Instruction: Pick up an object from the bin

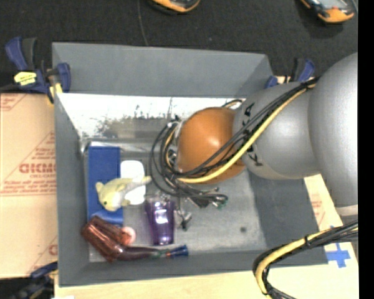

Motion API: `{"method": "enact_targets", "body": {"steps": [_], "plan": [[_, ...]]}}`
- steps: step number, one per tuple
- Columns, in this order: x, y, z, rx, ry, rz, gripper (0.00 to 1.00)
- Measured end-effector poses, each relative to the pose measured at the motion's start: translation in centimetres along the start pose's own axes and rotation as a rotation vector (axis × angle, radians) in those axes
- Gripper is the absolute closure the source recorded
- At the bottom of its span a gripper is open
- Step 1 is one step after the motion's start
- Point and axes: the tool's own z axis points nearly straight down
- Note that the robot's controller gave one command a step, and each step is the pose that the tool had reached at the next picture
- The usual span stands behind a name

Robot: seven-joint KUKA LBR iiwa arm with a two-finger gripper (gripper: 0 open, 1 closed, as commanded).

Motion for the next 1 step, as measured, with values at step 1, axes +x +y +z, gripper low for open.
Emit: {"method": "enact_targets", "body": {"steps": [1], "plan": [[-0.19,-0.22,-2.7,0.006,-0.008,0.003,1.0]]}}
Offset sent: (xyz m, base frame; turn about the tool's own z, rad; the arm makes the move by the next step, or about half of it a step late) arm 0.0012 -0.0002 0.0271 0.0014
